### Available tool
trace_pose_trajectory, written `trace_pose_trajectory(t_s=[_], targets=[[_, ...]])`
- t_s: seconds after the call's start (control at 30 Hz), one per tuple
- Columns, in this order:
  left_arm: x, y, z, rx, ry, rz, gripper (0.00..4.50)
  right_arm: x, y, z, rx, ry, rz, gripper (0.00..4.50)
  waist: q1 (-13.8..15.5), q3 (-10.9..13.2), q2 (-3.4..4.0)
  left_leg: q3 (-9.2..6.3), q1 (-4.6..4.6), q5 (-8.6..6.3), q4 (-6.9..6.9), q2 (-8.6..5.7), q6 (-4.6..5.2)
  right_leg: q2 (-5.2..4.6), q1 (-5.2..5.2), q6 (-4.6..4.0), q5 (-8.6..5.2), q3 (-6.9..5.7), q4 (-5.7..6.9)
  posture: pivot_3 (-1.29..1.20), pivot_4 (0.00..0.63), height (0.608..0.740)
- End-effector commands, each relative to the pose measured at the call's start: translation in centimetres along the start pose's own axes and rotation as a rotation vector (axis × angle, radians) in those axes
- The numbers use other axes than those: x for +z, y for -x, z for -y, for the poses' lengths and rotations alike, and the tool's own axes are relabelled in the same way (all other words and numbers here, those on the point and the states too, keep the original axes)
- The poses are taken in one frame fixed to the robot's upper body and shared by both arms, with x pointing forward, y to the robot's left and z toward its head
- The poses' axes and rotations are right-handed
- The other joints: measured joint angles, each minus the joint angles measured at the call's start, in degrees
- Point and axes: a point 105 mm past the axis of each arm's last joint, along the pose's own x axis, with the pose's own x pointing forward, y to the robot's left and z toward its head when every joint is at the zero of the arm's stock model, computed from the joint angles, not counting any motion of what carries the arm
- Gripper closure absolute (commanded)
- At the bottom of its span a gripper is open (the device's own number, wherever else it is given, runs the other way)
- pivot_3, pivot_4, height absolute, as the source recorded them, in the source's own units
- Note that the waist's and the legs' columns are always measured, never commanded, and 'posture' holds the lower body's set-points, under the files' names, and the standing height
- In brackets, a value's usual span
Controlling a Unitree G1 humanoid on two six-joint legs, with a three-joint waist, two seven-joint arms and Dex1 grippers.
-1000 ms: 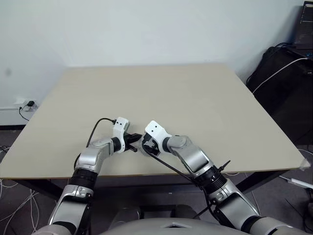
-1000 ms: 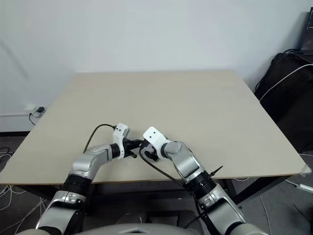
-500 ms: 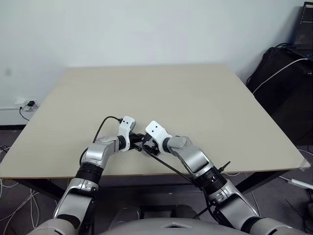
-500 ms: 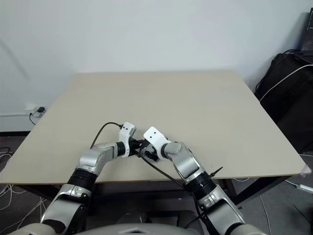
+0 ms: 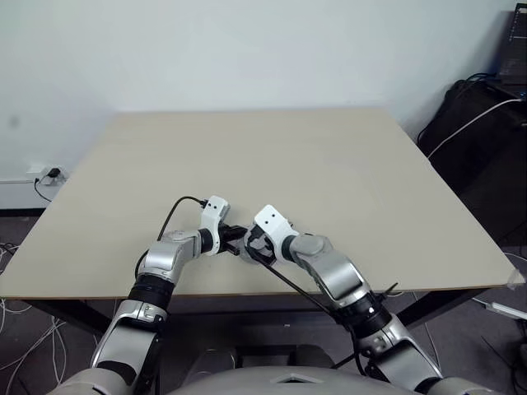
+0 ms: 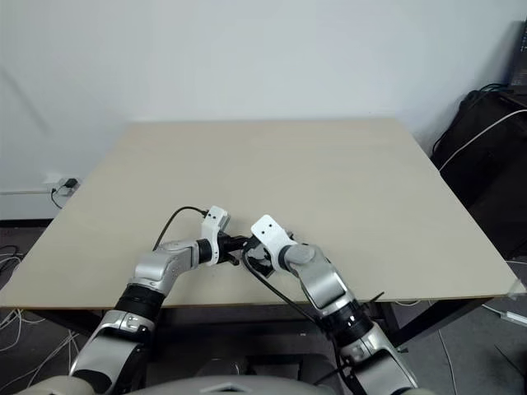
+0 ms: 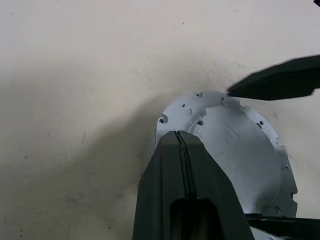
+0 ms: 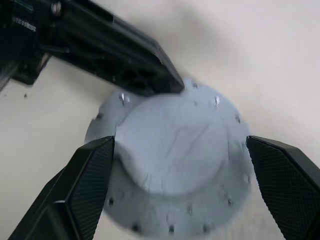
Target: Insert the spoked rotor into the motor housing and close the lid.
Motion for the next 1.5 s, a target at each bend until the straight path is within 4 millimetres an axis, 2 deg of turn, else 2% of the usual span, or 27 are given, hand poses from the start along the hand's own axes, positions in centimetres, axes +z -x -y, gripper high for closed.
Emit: trace_pose_trajectory(t_s=[0.03, 0.2, 0.3, 0.57, 0.83, 1.1, 1.5], targets=[[-0.6, -0.3, 0.8, -0.027, -0.005, -0.022, 4.50, -1.7, 1.5, 0.3, -0.017, -0.041, -0.045, 0.03, 0.1, 0.0, -0.01, 0.00, -0.02, 0.00, 0.00, -0.01, 0.00, -0.01, 0.00, 0.01, 0.00, 0.00, 0.00, 0.00, 0.000, 0.740], [-0.8, -0.4, 0.9, -0.033, -0.003, -0.027, 4.50, -1.9, 4.0, -0.8, 0.073, -0.086, 0.021, 0.03, 0.4, 0.1, -0.23, -0.02, -0.06, -0.04, 0.01, -0.03, 0.03, -0.04, 0.00, 0.13, -0.08, 0.00, -0.04, 0.00, 0.000, 0.740], [-0.8, -0.4, 1.0, -0.043, -0.003, -0.026, 4.50, -1.9, 4.5, 0.1, 0.049, -0.195, 0.069, 0.03, 0.3, 0.3, -0.44, -0.04, -0.10, -0.04, 0.01, -0.02, 0.04, -0.04, -0.04, 0.14, -0.09, -0.01, -0.04, 0.00, 0.000, 0.740], [-0.8, -0.4, 1.0, -0.045, -0.011, -0.028, 4.50, -1.5, 3.4, 1.7, -0.012, -0.603, 0.214, 0.03, 0.6, 0.4, -0.53, -0.03, -0.11, -0.07, 0.00, -0.04, 0.01, -0.03, -0.04, 0.12, -0.08, 0.01, -0.04, 0.00, 0.000, 0.740], [-0.8, -0.3, 0.9, -0.040, -0.011, -0.028, 4.50, -2.1, 2.0, 1.5, 0.060, -0.915, 0.200, 0.03, 0.6, 0.4, -0.43, -0.01, -0.13, -0.10, -0.04, -0.10, 0.03, -0.05, -0.09, -0.12, 0.06, 0.09, -0.04, 0.00, 0.000, 0.740], [-1.0, -0.1, 0.7, -0.033, -0.005, -0.028, 4.50, -1.2, 2.2, -0.2, 0.261, -1.088, 0.202, 0.03, 0.4, 0.4, -0.39, -0.02, -0.12, -0.02, -0.05, -0.08, 0.17, -0.04, -0.09, -0.14, 0.04, 0.08, -0.02, 0.00, 0.000, 0.740], [-1.1, -0.1, 0.7, -0.029, -0.006, -0.031, 4.50, -0.4, 2.0, -0.7, 0.371, -1.276, 0.246, 0.03, 0.2, 0.4, -0.36, -0.01, -0.12, -0.03, -0.05, -0.08, 0.18, -0.06, -0.08, -0.05, -0.02, 0.09, -0.03, 0.00, 0.000, 0.740]])
